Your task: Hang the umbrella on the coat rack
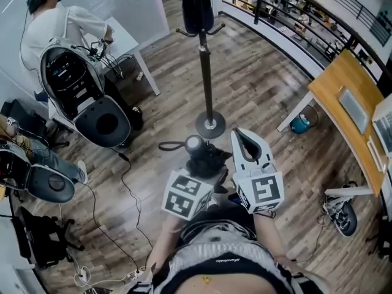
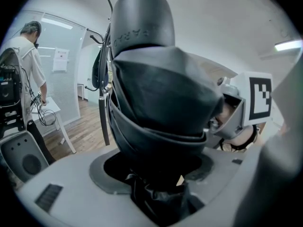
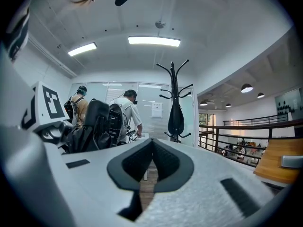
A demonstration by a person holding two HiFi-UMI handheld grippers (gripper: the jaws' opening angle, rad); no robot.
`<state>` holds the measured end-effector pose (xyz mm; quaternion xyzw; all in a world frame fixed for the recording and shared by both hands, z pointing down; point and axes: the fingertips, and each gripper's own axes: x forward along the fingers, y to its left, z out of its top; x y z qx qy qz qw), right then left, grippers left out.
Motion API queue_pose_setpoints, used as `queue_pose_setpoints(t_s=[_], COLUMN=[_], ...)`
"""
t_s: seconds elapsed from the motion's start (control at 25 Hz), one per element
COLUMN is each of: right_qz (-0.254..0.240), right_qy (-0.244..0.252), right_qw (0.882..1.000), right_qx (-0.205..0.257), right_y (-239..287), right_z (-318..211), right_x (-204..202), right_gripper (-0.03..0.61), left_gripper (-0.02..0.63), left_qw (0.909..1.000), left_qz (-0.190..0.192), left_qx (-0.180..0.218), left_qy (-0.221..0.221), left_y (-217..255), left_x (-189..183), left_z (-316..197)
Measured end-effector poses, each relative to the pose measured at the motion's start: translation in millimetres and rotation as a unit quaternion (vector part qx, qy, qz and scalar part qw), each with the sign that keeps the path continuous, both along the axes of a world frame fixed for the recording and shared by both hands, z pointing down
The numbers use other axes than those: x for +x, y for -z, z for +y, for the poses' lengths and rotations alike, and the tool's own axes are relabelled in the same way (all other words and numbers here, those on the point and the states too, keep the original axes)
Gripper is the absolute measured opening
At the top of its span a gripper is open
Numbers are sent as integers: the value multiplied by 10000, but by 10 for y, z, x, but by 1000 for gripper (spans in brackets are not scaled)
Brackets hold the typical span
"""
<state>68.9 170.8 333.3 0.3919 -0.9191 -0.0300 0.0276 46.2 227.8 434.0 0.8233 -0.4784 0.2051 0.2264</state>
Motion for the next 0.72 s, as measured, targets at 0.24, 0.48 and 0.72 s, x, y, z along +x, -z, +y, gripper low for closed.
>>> queue_pose_setpoints(t_s=[0.24, 0.48, 0.72], right_qz=[11, 64, 51], right_qy=[-26, 53, 116], right_qw=[9999, 9998, 9998], right_qx=[-133, -168, -132], right_y=[-75, -136, -103], right_z=[-47, -134, -322], right_x=[-19, -16, -46], right_gripper=[5, 5, 5], left_gripper=[267, 267, 267], left_qw=[9999, 9997, 9997], left_qz=[-59, -104, -125], left_qx=[-87, -200, -190], left_qy=[13, 63, 54], left_y=[-45, -125, -159], left_x=[-66, -69, -73], left_z=[-44, -112, -296])
